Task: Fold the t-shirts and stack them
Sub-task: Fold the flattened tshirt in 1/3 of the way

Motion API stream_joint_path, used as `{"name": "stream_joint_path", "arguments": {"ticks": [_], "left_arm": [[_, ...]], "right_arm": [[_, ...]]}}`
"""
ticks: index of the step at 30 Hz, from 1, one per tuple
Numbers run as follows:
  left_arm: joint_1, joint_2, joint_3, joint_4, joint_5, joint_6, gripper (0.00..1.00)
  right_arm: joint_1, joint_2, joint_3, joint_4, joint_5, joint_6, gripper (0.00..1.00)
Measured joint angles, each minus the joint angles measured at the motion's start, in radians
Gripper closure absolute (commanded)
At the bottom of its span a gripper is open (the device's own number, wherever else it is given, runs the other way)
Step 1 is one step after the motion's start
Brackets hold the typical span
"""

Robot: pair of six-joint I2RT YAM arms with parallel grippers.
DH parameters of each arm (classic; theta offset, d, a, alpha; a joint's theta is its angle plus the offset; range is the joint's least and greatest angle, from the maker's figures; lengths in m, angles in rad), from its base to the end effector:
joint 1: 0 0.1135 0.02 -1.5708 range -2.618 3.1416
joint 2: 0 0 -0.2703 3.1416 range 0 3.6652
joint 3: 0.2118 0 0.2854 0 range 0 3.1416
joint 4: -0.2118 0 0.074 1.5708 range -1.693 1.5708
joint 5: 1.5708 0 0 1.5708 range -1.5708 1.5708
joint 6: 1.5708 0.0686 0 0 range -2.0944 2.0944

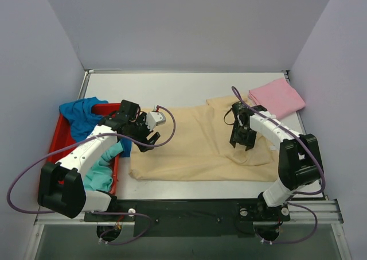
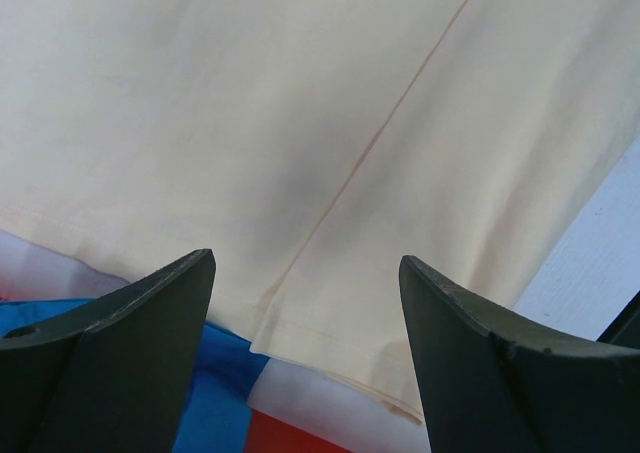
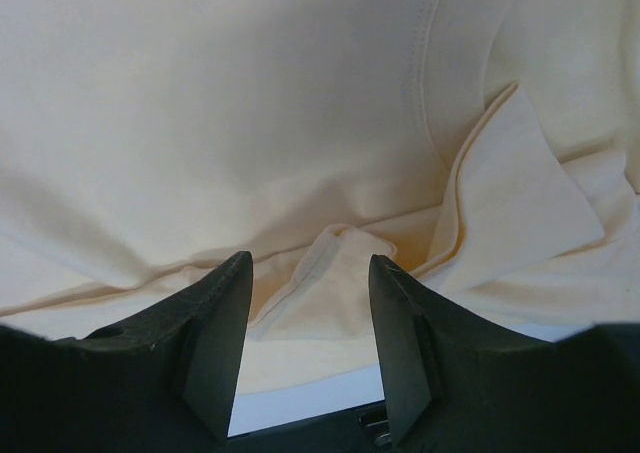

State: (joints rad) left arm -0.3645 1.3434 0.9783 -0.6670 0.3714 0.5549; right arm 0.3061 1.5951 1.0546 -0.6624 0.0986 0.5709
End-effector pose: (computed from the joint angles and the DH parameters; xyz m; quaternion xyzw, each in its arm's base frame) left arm 0.2825 -0.1344 0.2149 0.4644 0.8272 -0.1523 0.2773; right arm 0.3337 0.0984 0.1588 0.1386 0.9721 0.0337 0.1860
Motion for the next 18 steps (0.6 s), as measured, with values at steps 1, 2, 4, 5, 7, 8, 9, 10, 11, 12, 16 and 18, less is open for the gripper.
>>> {"name": "stream_joint_path", "arguments": {"ticks": [1,2,4,5,7,8,9,10,11,12,16,18], "left_arm": [[0.0,0.0,0.0,0.0,0.0,0.0,0.15],[0.0,0.0,0.0,0.0,0.0,0.0,0.15],[0.0,0.0,0.0,0.0,0.0,0.0,0.15],[0.0,0.0,0.0,0.0,0.0,0.0,0.15],[0.0,0.0,0.0,0.0,0.0,0.0,0.15],[0.0,0.0,0.0,0.0,0.0,0.0,0.15],[0.0,0.0,0.0,0.0,0.0,0.0,0.15],[0.0,0.0,0.0,0.0,0.0,0.0,0.15],[0.0,0.0,0.0,0.0,0.0,0.0,0.15],[0.0,0.0,0.0,0.0,0.0,0.0,0.15],[0.0,0.0,0.0,0.0,0.0,0.0,0.15],[0.0,0.0,0.0,0.0,0.0,0.0,0.15]], "right_arm": [[-0.004,0.004,-0.01,0.006,0.0,0.005,0.54],[-0.007,0.006,-0.018,0.015,0.0,0.007,0.54],[-0.013,0.006,-0.034,0.029,0.0,0.011,0.54],[-0.017,0.006,-0.041,0.035,0.0,0.013,0.54],[-0.019,0.007,-0.057,0.049,0.001,0.015,0.56],[-0.022,0.008,-0.065,0.056,0.0,0.016,0.6],[-0.027,0.012,-0.072,0.062,0.0,0.017,0.61],[-0.032,0.018,-0.079,0.07,-0.004,0.018,0.67],[-0.036,0.026,-0.083,0.077,-0.012,0.02,0.71],[-0.04,0.036,-0.085,0.084,-0.018,0.021,0.81],[-0.05,0.054,-0.096,0.107,-0.028,0.025,1.0],[-0.051,0.054,-0.097,0.112,-0.028,0.029,1.0]]}}
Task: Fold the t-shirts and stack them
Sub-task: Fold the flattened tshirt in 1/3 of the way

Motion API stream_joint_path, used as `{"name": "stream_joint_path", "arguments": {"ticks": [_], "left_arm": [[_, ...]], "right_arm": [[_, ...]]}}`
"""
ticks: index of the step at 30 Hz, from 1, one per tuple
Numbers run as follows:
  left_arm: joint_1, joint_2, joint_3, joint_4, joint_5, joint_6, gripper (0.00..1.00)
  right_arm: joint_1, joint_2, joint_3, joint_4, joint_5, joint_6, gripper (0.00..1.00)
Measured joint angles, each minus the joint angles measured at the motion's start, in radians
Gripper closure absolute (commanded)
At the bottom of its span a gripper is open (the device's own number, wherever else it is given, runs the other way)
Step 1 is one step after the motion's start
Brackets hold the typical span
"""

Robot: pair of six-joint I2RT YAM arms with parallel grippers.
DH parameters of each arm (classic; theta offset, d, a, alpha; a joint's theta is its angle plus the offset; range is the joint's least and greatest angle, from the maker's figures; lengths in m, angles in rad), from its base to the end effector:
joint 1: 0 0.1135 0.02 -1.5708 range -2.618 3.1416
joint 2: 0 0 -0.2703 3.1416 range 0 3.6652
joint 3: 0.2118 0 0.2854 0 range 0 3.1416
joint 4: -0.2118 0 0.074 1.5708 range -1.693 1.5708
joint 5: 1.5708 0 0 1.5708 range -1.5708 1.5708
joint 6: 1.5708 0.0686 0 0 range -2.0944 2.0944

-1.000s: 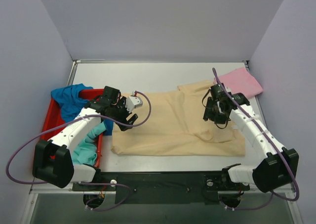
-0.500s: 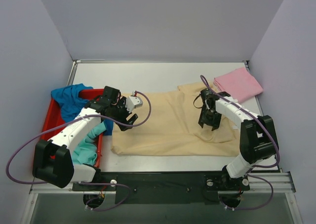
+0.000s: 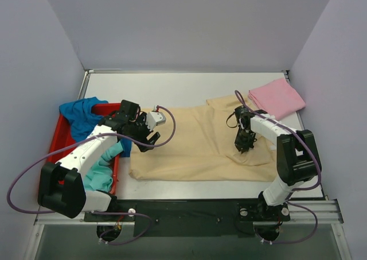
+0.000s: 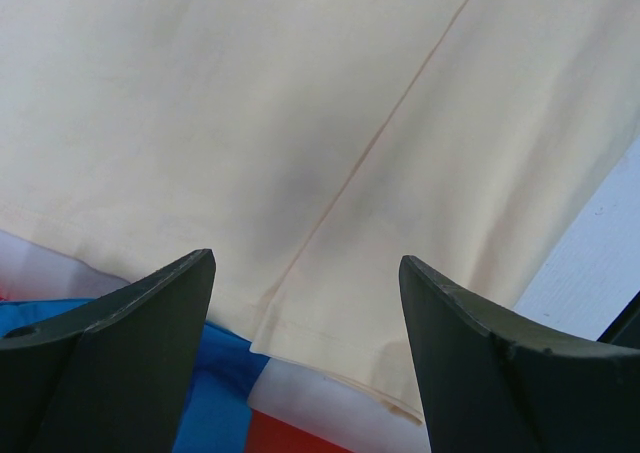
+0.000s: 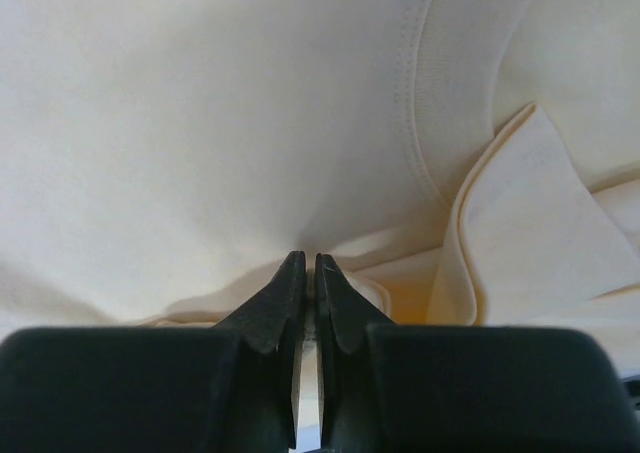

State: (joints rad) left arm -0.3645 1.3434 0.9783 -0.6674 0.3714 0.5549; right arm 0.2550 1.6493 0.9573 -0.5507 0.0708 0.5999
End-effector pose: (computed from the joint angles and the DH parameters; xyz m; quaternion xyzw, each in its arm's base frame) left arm 0.2825 -0.1344 0.2148 0.4644 0.8273 -0.1523 0.2771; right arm 0.3304 0.0811 0.1163 0.1749 0.9703 0.0359 0.1630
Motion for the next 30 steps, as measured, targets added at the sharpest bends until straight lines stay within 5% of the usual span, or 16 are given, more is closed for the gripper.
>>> {"name": "stream_joint_path", "arguments": {"ticks": [25,28,30], "left_arm": [[0.0,0.0,0.0,0.0,-0.008,0.002,0.15],[0.0,0.0,0.0,0.0,-0.008,0.002,0.15],[0.0,0.0,0.0,0.0,-0.008,0.002,0.14]], "right_arm": [[0.152,0.115,0.169,0.168,0.134,-0.098,0.98],[0.152,0.091,0.108,0.261,0.121,-0.092,0.78],[0.15,0.07,0.055,0.308,0.088,-0.088,0.52]]}}
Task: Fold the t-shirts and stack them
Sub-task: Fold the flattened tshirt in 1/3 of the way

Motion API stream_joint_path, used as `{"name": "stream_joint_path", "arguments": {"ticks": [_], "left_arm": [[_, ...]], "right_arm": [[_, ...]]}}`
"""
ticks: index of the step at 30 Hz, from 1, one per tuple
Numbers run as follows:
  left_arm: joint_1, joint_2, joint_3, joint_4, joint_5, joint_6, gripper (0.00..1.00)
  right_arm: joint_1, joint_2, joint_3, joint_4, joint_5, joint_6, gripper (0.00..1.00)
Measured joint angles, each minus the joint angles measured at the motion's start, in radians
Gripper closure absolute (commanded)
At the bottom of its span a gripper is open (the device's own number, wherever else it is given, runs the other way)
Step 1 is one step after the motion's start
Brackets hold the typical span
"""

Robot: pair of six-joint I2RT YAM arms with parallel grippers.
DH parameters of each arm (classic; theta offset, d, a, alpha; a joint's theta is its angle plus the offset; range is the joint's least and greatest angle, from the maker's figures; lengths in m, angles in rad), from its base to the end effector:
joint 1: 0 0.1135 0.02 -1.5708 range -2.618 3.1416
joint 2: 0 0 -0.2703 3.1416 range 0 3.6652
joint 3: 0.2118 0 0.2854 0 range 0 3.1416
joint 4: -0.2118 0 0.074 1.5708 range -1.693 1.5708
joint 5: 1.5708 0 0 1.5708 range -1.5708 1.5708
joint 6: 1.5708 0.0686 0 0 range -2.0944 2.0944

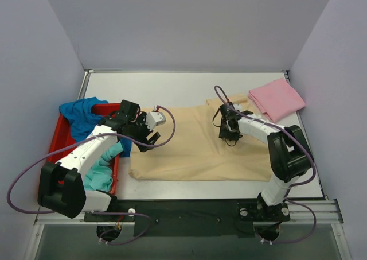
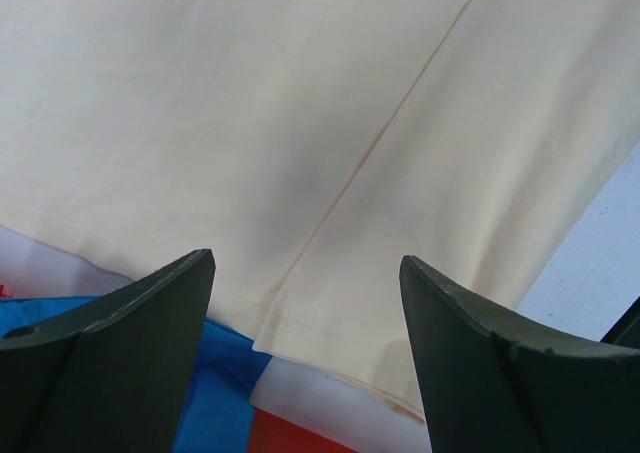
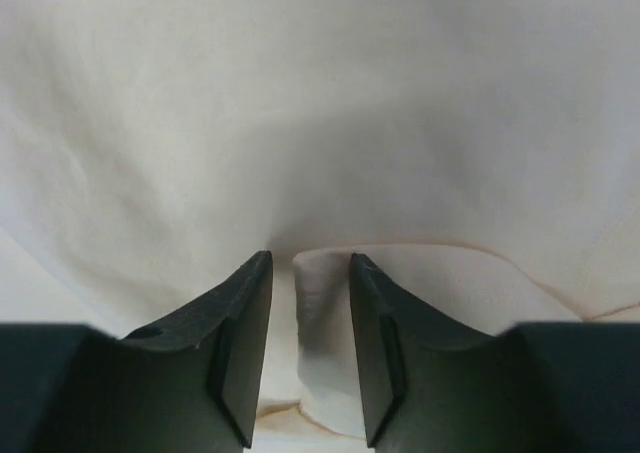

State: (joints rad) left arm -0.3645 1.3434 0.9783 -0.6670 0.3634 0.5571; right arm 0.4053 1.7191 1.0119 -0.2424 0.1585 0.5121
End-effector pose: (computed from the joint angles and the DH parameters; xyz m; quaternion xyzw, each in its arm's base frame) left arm 0.2828 -0.1340 0.2147 0.4647 0.8278 -0.1482 0.2773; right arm 0.3659 0.1452 0.1299 0.0748 0.9465 0.0673 0.3066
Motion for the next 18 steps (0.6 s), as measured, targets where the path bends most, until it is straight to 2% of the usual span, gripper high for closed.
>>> {"name": "stream_joint_path", "arguments": {"ticks": [1,3,4,6,9,12,15,18], "left_arm": [[0.0,0.0,0.0,0.0,0.0,0.0,0.14],[0.0,0.0,0.0,0.001,0.0,0.0,0.14],[0.0,0.0,0.0,0.002,0.0,0.0,0.14],[-0.001,0.003,0.001,0.005,0.001,0.0,0.14],[-0.021,0.029,0.035,0.001,0.001,-0.006,0.14],[-0.089,0.087,0.128,0.003,0.001,-0.036,0.16],[-0.213,0.174,0.261,0.047,0.015,-0.124,0.19],[-0.329,0.262,0.358,0.147,0.039,-0.266,0.19]], "right_arm": [[-0.001,-0.005,-0.017,0.011,-0.024,-0.001,0.41],[0.0,-0.008,-0.034,0.024,-0.069,-0.013,0.37],[0.0,-0.016,-0.039,0.037,-0.101,-0.031,0.23],[0.0,-0.064,-0.065,0.059,-0.167,-0.071,0.13],[-0.008,-0.209,-0.1,0.04,-0.234,-0.146,0.1],[-0.08,-0.379,-0.084,0.023,-0.303,-0.188,0.19],[-0.285,-0.436,-0.013,-0.027,-0.331,-0.182,0.21],[-0.524,-0.405,0.021,-0.076,-0.334,-0.174,0.22]]}}
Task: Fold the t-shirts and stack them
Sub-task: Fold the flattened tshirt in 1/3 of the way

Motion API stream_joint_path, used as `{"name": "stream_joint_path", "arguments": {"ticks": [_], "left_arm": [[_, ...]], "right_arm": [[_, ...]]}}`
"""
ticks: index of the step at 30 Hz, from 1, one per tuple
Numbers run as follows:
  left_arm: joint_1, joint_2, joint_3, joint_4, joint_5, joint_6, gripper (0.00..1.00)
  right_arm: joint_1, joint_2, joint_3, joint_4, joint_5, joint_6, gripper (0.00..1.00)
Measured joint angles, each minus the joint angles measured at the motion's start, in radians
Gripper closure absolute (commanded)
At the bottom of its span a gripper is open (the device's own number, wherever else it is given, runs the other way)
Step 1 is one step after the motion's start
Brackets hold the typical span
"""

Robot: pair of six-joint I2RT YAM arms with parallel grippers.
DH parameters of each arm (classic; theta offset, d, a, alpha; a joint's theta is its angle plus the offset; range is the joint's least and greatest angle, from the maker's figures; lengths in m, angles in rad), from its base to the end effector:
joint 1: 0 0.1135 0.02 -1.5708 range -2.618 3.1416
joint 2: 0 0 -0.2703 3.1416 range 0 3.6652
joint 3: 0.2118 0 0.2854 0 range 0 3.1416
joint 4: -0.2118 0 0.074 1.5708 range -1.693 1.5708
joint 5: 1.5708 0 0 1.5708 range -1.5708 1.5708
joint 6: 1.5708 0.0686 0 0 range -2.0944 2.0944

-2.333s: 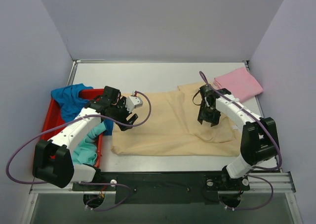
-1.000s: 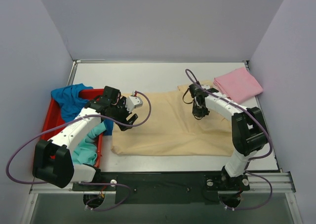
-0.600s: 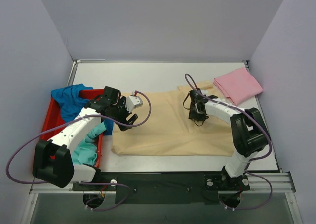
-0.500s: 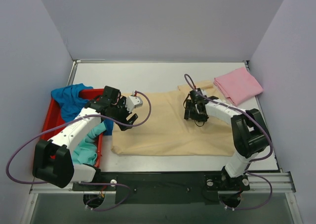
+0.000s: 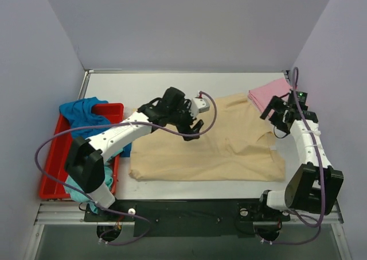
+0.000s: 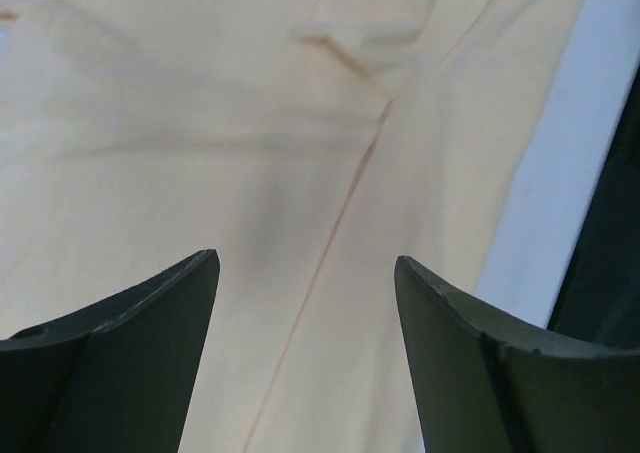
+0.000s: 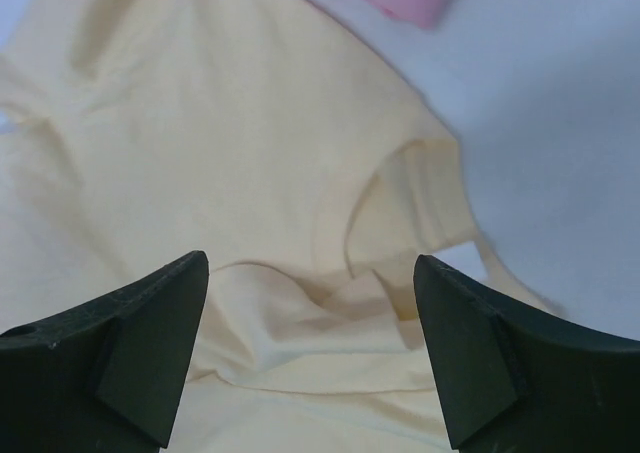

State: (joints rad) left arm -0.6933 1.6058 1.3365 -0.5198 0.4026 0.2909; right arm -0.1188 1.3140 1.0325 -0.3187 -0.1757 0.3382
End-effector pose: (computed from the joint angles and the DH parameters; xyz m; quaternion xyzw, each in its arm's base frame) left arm 0.2989 -0.2833 0.2699 0.4952 0.7624 -0.2557 0.3288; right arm 0.3518 -0.0299 0.2751 0.1597 0.8675 0.1280 0.4534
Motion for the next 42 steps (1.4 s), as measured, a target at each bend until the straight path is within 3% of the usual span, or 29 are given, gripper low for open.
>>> {"name": "stream_joint_path", "arguments": {"ticks": [2,7,11,15,19,23,27,30,33,42], "left_arm": [[-0.062,0.066,0.048,0.069,0.022,-0.112,0.2],[-0.13,0.299,0.168,0.241,0.09,-0.464,0.2],[-0.128,0.51,0.259,0.304,0.129,-0.705,0.2],[-0.125,0.666,0.338,0.308,0.15,-0.824,0.21],[-0.124,0.709,0.42,0.314,0.174,-0.88,0.24],[-0.129,0.726,0.47,0.317,0.179,-0.904,0.33],[-0.139,0.753,0.484,0.322,0.19,-0.924,0.43],[-0.144,0.783,0.484,0.322,0.203,-0.936,0.58],[-0.144,0.805,0.484,0.321,0.209,-0.938,0.97],[-0.144,0.804,0.51,0.292,0.203,-0.837,1.0]], "right_arm": [[-0.122,0.032,-0.026,-0.036,-0.016,0.003,0.23],[-0.262,0.078,-0.123,-0.085,-0.107,0.009,0.27],[-0.331,0.119,-0.154,-0.08,-0.204,0.012,0.37],[-0.343,0.174,-0.16,-0.046,-0.276,0.021,0.4],[-0.341,0.223,-0.171,-0.024,-0.324,0.029,0.43],[-0.34,0.253,-0.178,-0.019,-0.35,0.031,0.53],[-0.34,0.277,-0.179,0.0,-0.386,0.031,0.73],[-0.338,0.287,-0.179,0.017,-0.406,0.028,1.0],[-0.338,0.287,-0.18,0.028,-0.417,0.024,1.0],[-0.311,0.191,-0.241,0.119,-0.435,-0.007,1.0]]}}
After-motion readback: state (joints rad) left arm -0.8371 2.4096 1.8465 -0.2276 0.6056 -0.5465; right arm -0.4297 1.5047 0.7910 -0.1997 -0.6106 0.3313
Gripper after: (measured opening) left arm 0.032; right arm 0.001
